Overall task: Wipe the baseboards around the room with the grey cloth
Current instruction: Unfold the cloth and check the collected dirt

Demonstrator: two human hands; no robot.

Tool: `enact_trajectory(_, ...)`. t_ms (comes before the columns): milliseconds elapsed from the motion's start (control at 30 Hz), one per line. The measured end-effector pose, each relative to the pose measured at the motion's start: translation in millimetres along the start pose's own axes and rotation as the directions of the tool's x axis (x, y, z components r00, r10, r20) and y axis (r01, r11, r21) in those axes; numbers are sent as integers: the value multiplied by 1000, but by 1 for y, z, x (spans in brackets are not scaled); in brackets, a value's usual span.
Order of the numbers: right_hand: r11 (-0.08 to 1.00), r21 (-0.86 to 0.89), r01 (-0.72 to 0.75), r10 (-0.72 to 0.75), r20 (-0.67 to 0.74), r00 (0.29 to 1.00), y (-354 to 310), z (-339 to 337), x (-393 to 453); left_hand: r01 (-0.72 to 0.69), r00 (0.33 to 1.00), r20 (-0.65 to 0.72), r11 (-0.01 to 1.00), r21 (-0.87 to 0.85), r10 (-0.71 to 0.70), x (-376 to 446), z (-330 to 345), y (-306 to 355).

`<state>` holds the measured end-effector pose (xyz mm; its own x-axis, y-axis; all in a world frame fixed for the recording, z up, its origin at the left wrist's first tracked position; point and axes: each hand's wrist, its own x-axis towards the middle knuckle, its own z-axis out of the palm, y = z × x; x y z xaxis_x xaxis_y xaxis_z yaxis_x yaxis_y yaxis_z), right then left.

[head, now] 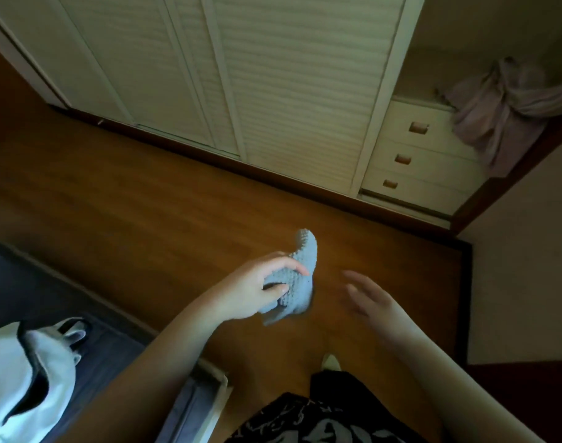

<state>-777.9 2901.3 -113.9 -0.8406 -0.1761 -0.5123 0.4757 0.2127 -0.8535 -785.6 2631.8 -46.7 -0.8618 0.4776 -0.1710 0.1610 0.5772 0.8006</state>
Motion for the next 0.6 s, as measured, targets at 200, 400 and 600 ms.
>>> enact_trajectory(200,978,-9,208,-189,376,907,-80,-26,79,-5,992,129,997,74,-4,60,-44,22)
enact_trajectory(400,952,-105,287,-175,582,794,-142,-13,143,12,993,115,1000,25,-15,78,-80,11)
enact_trajectory(600,895,-198,400,-278,453,847,-185,30,208,145,980,-117,980,-136,-161,72,-119,-40)
